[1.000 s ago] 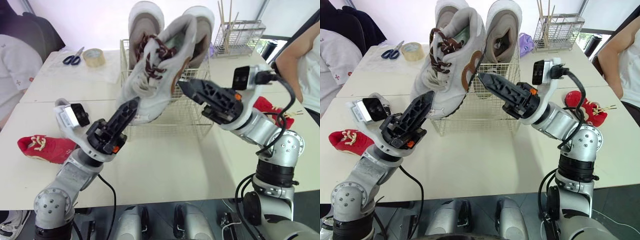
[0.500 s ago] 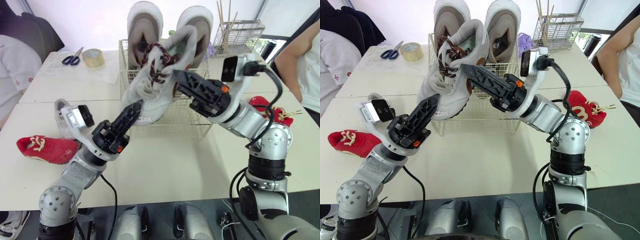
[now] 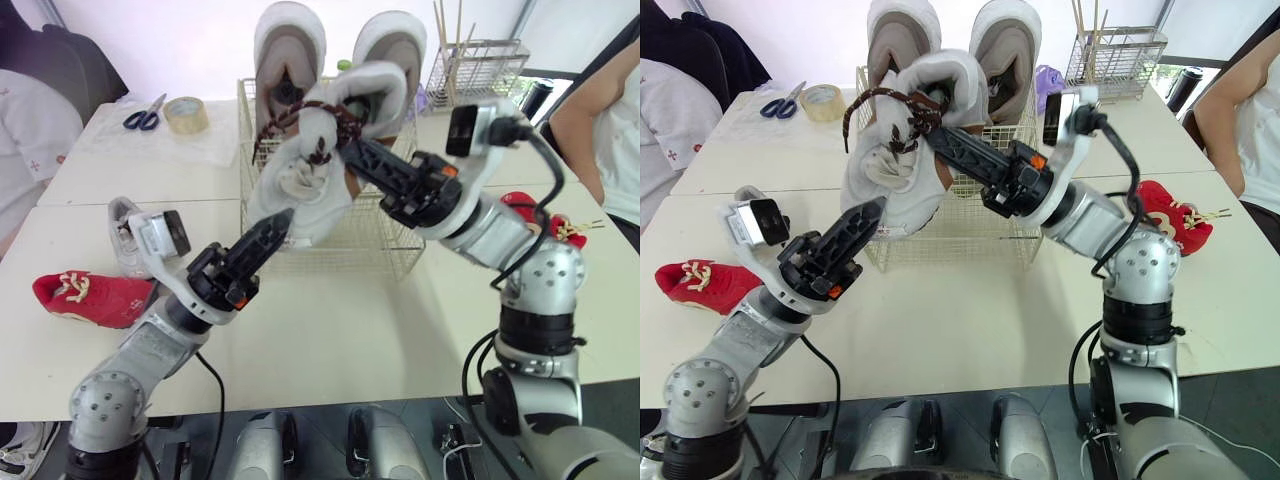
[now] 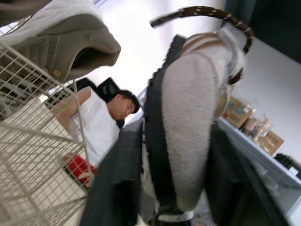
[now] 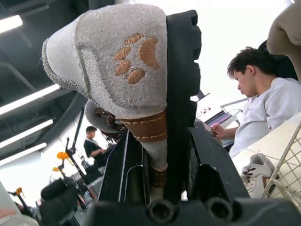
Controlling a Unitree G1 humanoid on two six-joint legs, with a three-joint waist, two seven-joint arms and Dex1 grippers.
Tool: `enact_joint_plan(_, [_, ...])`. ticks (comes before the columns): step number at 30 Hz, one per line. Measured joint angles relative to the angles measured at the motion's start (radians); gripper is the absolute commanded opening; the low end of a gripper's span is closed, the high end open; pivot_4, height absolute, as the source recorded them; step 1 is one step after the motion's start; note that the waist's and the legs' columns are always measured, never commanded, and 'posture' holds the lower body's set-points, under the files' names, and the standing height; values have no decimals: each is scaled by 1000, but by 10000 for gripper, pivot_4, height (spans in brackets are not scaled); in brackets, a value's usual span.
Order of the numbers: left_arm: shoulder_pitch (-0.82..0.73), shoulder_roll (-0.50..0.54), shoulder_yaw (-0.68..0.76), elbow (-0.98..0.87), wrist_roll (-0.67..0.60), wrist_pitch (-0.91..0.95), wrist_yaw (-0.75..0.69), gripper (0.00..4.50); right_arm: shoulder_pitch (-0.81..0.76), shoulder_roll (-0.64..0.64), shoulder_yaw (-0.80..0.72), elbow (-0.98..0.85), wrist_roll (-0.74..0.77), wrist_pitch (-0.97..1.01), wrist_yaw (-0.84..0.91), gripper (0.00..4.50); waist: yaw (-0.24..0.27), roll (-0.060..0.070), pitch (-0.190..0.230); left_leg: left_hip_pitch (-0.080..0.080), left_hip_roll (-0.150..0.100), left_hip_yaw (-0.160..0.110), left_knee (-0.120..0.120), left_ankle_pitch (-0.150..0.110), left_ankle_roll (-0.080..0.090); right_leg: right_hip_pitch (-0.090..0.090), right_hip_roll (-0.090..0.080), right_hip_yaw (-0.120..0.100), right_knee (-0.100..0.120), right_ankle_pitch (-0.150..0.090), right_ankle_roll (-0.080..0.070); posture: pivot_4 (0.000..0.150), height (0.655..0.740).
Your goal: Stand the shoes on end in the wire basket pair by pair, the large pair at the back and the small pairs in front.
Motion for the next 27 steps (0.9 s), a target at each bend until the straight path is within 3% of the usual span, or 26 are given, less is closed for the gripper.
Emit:
enact_joint_plan(3, [76,227,89,-31,95,70,-43,28081,-174,-166,-14,141,-139,-60,204,3918,-1,1,1,-3,0,1,-1,0,0,-5,1,0,0,0,0,1500,7400])
enact_joint_plan(6, [101,319,191,-43,102,87,-70,28081,-290,-244,-16,278,-278,-157,381,3918,1,1,1,-3,1,1,-3,0,0,-4,1,-1,-3,0,0,1500,7400])
enact_joint_plan(10, [88,434,288,-100,90,102,-48,28081,-428,-282,126,579,-567,-376,658,3918,-4,1,1,-3,1,3,-3,0,-1,-5,0,1,-4,0,0,1500,7400])
enact_joint_plan(18, [99,457,305,-177,41,99,39,28081,-525,-252,232,984,-910,-705,903,3918,-3,1,2,-5,1,5,-3,3,-6,-6,0,2,-4,0,0,1500,7400])
enact_joint_plan(27, [145,455,303,-193,33,99,57,28081,-549,-195,227,1189,-1033,-759,1000,3918,-4,1,2,-4,1,6,-3,4,-7,-6,0,2,-3,0,0,1500,7400])
